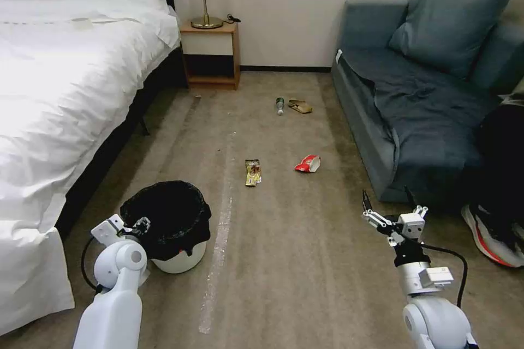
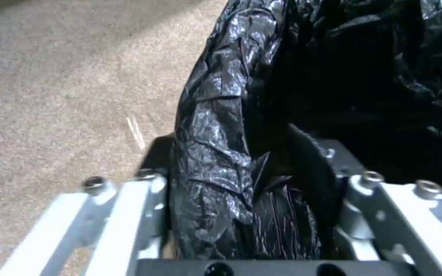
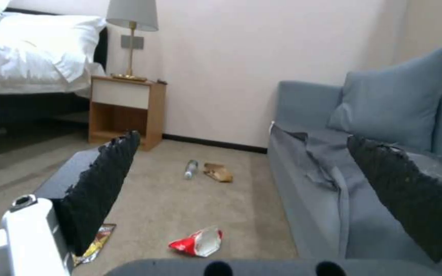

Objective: Pick up the trash bin, then pick up the garbage on the floor and place it into the trash bin.

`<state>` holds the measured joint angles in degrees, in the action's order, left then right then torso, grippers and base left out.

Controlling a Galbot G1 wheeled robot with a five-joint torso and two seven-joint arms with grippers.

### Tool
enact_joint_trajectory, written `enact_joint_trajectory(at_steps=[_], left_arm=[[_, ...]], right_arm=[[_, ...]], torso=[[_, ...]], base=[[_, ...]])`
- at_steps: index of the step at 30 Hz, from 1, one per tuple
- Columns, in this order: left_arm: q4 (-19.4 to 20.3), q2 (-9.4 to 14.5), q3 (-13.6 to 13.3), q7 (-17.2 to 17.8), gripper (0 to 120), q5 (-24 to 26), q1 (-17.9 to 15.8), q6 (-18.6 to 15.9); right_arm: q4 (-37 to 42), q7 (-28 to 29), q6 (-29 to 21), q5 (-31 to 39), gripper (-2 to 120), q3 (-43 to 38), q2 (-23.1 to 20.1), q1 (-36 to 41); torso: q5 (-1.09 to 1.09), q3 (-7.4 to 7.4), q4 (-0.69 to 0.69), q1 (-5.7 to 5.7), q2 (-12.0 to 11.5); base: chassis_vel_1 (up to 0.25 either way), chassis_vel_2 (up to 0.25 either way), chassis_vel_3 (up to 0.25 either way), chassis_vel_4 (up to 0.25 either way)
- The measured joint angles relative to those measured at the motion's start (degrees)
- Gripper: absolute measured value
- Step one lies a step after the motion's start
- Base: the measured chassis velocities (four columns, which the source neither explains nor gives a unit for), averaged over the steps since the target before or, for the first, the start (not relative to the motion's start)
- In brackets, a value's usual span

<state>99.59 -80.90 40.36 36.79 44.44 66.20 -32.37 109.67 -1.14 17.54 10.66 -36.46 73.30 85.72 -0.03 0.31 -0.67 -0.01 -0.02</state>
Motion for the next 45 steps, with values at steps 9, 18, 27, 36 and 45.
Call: enact_joint_trajectory(at_steps=[9, 18, 27, 36, 45], left_arm=[[-0.3, -0.4, 0.1, -0.2, 16, -2.2, 0.1, 0.6], [-0.3, -0.3, 0.3, -2.4, 4, -5.7, 0.9, 1.9], [3.6, -0.3, 0.0, -6.9, 4, -19.8, 4.1, 6.1], [8.7, -1.6, -0.4, -9.9, 4, -35.8, 7.9, 12.0], [14.7, -2.1, -1.6, -10.6, 4, -36.6, 10.2, 12.4]], right_arm=[[-0.5, -0.3, 0.0, 0.0, 100, 0.4, 0.1, -0.3], [-0.5, -0.3, 0.2, -0.6, 100, 0.3, -0.4, -0.2], [-0.6, 1.9, 0.4, -1.2, 100, 0.5, -0.4, -0.3], [-1.9, 3.7, 2.9, -0.7, 100, 1.2, 0.2, -1.1], [-2.9, 3.3, 5.4, -1.7, 100, 1.1, 0.1, -1.9]], torso=[[0.03, 0.00, -0.01, 0.00, 0.0], [0.07, 0.01, -0.03, 0.00, 0.0], [0.05, 0.02, -0.03, 0.00, 0.0], [0.06, 0.01, -0.03, 0.00, 0.0], [0.04, 0.01, -0.02, 0.00, 0.0]], base=[[0.000, 0.000, 0.000, 0.000], [0.000, 0.000, 0.000, 0.000], [0.000, 0.000, 0.000, 0.000], [0.000, 0.000, 0.000, 0.000], [0.000, 0.000, 0.000, 0.000]])
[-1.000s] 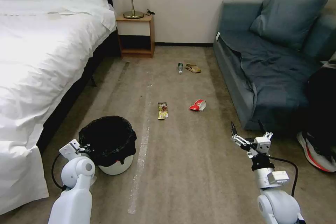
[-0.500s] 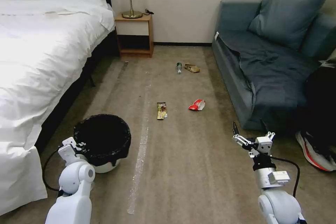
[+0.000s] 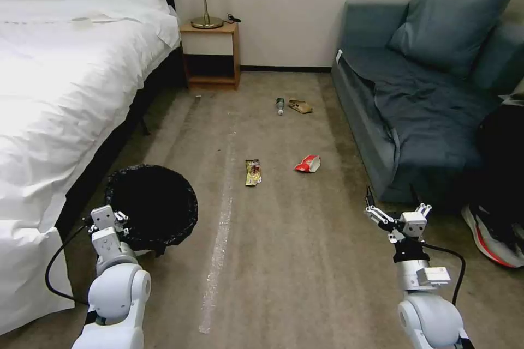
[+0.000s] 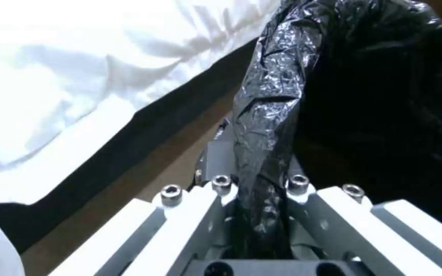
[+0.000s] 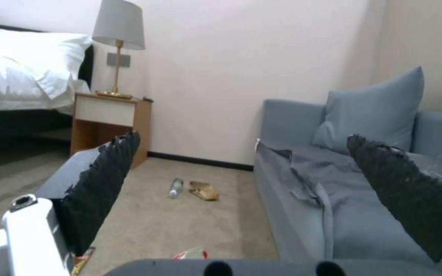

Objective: Pick up the trash bin, then pick up the garbage on the floor and place it into the trash bin.

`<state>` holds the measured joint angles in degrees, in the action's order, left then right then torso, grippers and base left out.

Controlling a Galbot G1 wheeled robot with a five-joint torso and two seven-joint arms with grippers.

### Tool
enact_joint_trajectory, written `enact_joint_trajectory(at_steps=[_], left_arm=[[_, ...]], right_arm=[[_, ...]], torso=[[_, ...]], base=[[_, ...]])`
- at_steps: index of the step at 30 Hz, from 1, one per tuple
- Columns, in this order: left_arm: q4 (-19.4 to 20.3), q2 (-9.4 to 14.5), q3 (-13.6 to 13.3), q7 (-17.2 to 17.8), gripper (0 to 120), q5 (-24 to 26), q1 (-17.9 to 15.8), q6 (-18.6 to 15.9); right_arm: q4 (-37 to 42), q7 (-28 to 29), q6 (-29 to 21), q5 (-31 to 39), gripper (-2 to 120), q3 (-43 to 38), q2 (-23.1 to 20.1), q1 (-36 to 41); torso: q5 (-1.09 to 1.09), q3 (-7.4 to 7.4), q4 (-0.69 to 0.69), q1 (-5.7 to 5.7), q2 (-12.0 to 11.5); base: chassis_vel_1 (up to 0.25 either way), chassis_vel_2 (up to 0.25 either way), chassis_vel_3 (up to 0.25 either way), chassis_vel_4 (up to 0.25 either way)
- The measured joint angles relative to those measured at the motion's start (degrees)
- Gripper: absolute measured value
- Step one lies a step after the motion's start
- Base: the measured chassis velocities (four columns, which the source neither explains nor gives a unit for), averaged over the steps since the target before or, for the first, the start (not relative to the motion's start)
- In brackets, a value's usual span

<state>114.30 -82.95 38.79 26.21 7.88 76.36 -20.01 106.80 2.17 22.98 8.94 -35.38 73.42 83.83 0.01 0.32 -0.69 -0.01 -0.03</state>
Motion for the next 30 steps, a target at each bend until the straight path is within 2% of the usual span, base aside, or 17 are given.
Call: enact_joint_trajectory(at_steps=[10, 30], left_arm=[[3.0, 0.3, -0.2, -0.3, 4, 0.6, -0.1, -0.3], [1.7, 0.1, -0.7, -0.2, 4, 0.2, -0.9, 0.2]], right_arm=[[-0.2, -1.1, -0.2, 0.0, 100, 0.0, 0.8, -0.4], [-1.0, -2.1, -0.3, 0.6, 100, -0.4, 1.1, -0.5]], torso=[[-0.01, 0.00, 0.00, 0.00, 0.0], [0.00, 0.00, 0.00, 0.00, 0.0]], base=[[0.000, 0.000, 0.000, 0.000], [-0.013, 0.017, 0.013, -0.018]])
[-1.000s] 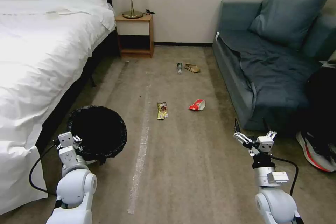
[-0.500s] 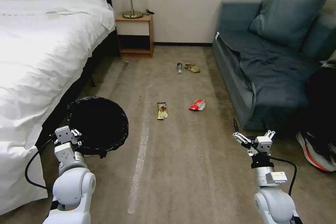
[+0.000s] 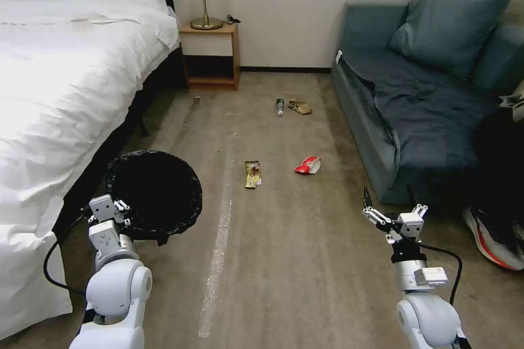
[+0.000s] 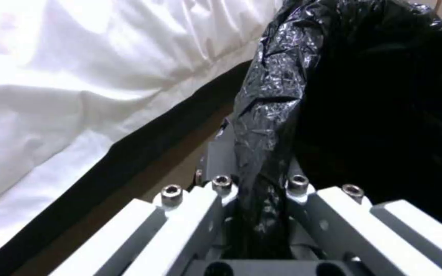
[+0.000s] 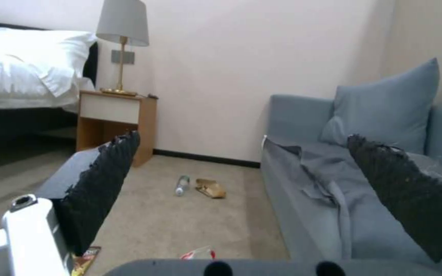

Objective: Pick up the trash bin, then pick up the garbage on the floor and place it into the trash bin.

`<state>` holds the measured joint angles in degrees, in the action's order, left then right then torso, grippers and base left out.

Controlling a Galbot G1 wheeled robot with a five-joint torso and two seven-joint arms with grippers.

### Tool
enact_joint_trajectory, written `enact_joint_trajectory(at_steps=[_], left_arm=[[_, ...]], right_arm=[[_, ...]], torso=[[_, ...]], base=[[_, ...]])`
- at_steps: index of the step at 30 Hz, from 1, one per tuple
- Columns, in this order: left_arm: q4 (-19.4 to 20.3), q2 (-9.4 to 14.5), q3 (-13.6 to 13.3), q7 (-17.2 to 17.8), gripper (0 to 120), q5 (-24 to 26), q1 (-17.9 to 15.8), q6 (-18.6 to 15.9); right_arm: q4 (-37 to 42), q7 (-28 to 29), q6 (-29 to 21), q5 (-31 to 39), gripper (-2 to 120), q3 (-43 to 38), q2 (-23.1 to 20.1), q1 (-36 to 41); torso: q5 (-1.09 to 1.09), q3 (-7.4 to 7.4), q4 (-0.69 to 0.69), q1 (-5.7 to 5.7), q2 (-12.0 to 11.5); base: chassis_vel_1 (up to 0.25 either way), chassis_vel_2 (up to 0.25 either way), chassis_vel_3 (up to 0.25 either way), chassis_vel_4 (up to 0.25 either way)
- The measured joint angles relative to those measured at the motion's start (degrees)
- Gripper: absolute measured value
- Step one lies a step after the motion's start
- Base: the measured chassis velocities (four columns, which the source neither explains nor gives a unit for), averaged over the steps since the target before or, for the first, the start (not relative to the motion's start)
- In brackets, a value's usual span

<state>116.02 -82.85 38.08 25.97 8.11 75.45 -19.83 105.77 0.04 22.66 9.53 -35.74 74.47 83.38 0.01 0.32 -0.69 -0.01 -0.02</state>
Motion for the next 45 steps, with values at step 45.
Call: enact_joint_trajectory(at_steps=[45], left_arm=[[-0.5, 0.3, 0.5, -1.0, 4, -1.2, 0.8, 1.9]], right_arm=[[-0.6, -0.2, 0.7, -0.1, 100, -0.7, 1.0, 0.3]], torso=[[0.00, 0.00, 0.00, 0.00, 0.0]], base=[[-0.079, 0.075, 0.080, -0.077]])
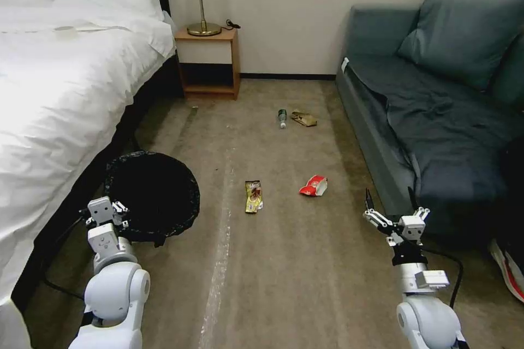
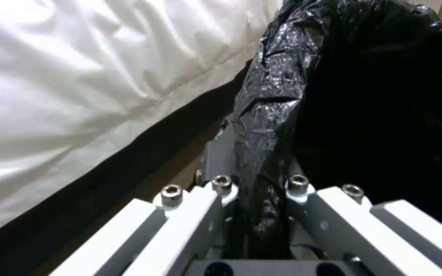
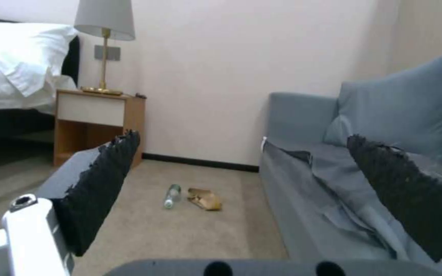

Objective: Pick up the trash bin, then pick up the garbage on the floor and place it into the trash bin.

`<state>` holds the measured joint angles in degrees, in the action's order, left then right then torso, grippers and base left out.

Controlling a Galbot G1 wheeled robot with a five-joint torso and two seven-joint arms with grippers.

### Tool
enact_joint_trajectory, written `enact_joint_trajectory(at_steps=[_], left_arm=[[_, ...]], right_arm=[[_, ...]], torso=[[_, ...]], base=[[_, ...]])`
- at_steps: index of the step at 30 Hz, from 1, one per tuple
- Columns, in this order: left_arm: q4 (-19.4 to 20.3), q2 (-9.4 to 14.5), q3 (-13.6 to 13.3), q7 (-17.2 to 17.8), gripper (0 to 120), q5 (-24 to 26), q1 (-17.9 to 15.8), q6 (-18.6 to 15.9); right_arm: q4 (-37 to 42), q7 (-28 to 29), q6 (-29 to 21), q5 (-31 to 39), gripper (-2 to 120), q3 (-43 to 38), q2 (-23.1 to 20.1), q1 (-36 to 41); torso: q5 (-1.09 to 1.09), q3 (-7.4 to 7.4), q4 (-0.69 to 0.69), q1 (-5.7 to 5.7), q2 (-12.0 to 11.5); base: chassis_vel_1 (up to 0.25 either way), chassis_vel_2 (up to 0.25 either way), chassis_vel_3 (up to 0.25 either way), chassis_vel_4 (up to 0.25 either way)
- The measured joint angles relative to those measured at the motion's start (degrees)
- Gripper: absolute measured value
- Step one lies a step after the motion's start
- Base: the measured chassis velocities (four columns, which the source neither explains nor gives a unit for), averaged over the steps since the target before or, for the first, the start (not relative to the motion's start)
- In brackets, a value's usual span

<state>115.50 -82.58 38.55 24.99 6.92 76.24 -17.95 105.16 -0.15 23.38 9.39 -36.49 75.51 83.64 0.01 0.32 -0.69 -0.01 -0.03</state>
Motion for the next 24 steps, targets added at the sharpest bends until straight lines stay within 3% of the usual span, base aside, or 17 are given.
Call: enact_joint_trajectory(at_steps=[24], left_arm=[[0.0, 0.4, -0.1, -0.6, 4, 0.7, -0.6, 0.2]], right_arm=[[-0.3, -0.1, 0.0, 0.2, 100, -0.1, -0.3, 0.0]], torso=[[0.00, 0.00, 0.00, 0.00, 0.0]], base=[[-0.087, 0.089, 0.090, -0.087]])
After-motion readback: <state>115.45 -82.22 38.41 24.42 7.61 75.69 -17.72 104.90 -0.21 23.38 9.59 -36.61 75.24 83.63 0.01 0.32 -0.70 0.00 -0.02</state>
